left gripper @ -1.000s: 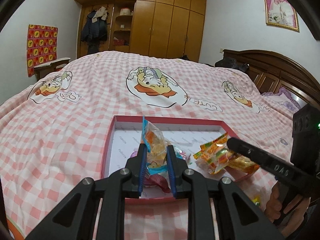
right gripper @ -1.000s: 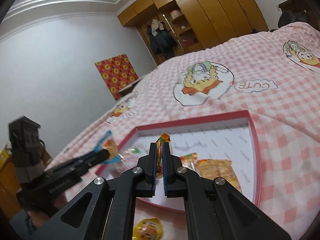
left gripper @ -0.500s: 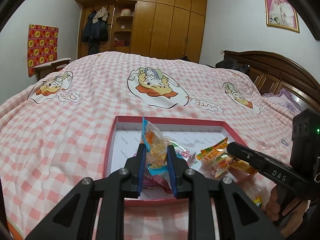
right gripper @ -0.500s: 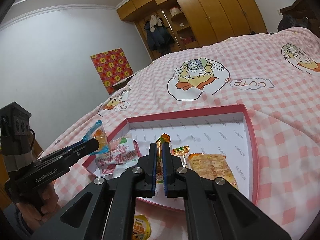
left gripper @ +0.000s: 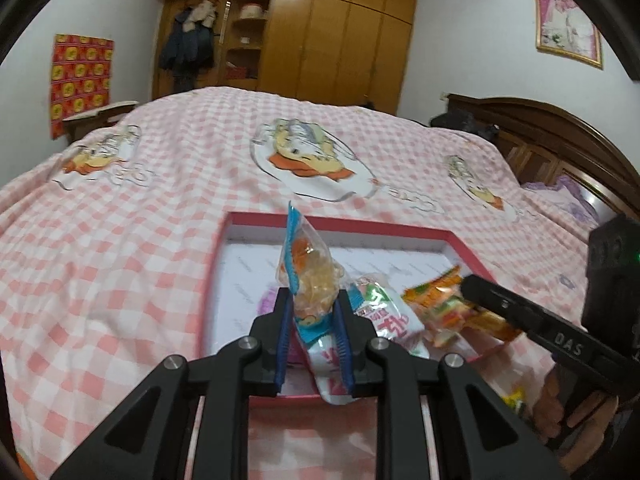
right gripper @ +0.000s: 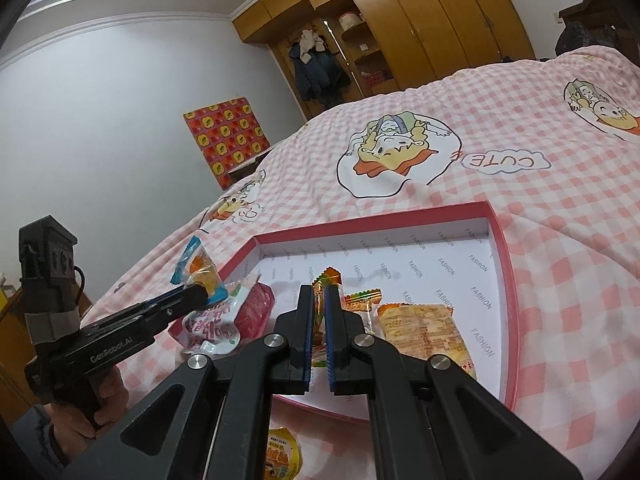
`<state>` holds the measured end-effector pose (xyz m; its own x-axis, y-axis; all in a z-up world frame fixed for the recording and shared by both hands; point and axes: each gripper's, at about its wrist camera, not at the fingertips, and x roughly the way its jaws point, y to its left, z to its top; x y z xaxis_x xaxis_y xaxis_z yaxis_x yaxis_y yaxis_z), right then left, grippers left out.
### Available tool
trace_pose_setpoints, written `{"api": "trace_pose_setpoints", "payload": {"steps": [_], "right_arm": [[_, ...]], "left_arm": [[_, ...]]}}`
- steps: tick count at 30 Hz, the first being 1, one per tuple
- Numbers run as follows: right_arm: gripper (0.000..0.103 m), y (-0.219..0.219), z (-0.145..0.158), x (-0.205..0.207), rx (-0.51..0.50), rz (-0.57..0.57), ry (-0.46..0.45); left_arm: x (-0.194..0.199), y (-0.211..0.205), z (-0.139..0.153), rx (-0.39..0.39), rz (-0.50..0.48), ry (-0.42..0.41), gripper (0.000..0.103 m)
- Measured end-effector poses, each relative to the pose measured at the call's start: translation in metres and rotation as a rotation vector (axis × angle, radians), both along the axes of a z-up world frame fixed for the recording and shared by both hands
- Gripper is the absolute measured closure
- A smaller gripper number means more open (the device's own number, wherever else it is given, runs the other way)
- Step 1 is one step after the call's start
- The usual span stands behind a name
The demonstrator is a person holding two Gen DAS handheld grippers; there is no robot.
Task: Organize snacks
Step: 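Release the clear candy into the box with the left gripper while the right gripper drops the stick packet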
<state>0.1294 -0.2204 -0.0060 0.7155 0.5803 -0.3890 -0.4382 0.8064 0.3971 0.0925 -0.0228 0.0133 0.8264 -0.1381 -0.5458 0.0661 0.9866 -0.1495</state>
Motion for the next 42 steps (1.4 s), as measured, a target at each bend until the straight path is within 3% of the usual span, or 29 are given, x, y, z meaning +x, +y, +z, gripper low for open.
{"api": "trace_pose_setpoints", "payload": {"steps": [6,8,11,14,20,30,35,42], "right_arm": [[0.096,0.001,0.000,-0.001,-0.001,0.001,-0.002],[0.096,0.001,0.000,-0.001,0.001,0.001,0.000],[0.096,0.001,0.000,0.000,0.007,0.001,0.002],[0.096,0.001,0.000,0.000,0.009,0.000,0.003],[0.096,-0.001,0.000,0.000,0.019,-0.003,0.003],[0.094,-0.004,-0.002,0.002,0.029,-0.014,0.010],[0.077,-0.008,-0.004,0.005,0.031,-0.051,0.029],[0.071,-0.015,-0.005,0.005,0.060,-0.071,0.032]], "left_arm": [[0.002,-0.014,-0.004,0.018,-0.046,0.011,0.078],[0.003,-0.013,-0.005,0.020,-0.030,0.012,0.066],[0.002,-0.008,-0.005,-0.004,-0.022,0.013,0.064],[0.001,-0.006,-0.003,0.006,-0.006,0.005,0.054],[-0.005,-0.010,0.001,0.022,-0.023,-0.023,0.045],[-0.009,-0.009,0.005,0.036,-0.006,-0.051,0.039],[-0.008,-0.008,0.004,0.041,-0.009,-0.051,0.039],[-0.009,-0.007,0.003,0.040,-0.006,-0.048,0.039]]}}
